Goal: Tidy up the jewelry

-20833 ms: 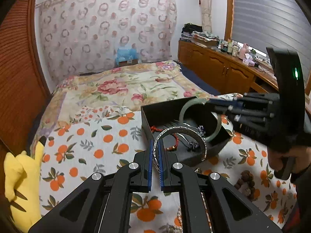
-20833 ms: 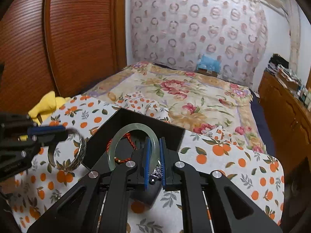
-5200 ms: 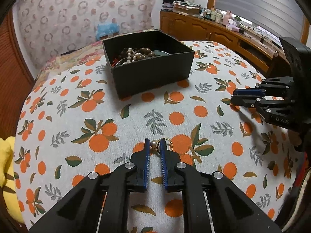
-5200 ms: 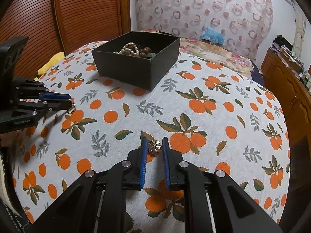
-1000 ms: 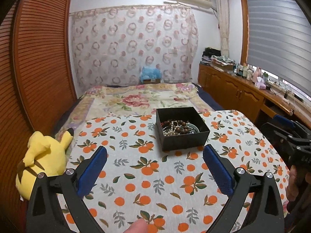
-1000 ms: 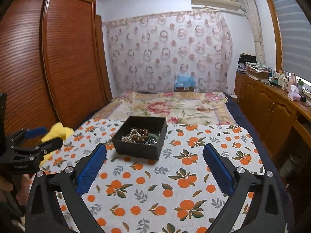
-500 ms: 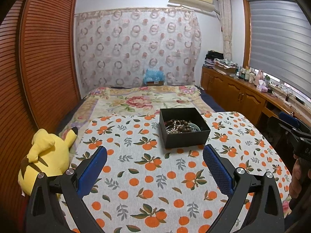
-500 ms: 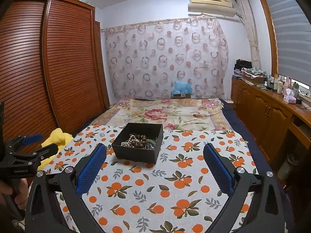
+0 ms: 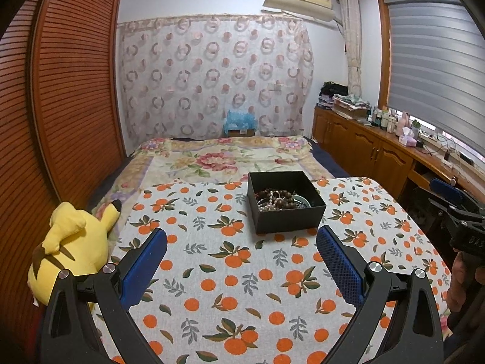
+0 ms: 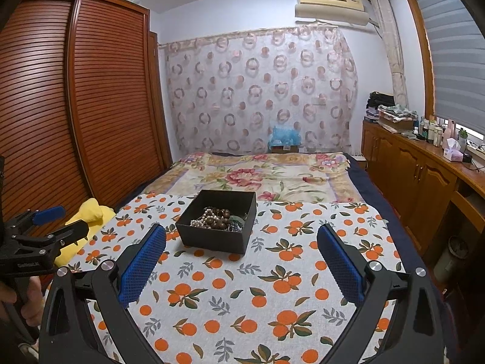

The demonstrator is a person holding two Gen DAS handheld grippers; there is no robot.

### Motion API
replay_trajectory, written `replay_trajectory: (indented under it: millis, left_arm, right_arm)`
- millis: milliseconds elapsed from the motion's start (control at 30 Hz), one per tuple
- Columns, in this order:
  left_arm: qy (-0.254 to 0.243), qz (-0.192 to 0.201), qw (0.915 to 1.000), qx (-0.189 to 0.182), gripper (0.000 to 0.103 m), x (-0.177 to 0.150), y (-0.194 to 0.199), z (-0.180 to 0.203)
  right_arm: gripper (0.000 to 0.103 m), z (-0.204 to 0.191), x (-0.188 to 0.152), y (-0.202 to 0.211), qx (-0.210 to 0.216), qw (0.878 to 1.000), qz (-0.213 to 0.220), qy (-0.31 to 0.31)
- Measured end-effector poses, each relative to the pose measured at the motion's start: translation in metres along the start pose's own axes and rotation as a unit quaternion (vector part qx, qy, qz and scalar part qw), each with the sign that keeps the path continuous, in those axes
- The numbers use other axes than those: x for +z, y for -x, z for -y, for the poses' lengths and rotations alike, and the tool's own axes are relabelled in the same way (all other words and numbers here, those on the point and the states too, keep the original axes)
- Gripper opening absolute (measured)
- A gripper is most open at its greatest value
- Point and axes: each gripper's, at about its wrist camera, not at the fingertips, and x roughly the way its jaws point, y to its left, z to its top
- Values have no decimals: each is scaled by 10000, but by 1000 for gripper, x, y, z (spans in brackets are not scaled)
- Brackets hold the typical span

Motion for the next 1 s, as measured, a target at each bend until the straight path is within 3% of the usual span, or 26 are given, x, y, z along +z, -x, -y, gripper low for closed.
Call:
replay_trajectory:
  millis: [1000]
  left_arm:
    - [-3, 22, 10000, 8, 95, 0, 3, 0]
  right_arm:
    - [100, -1, 0, 0, -2, 10000, -8, -3]
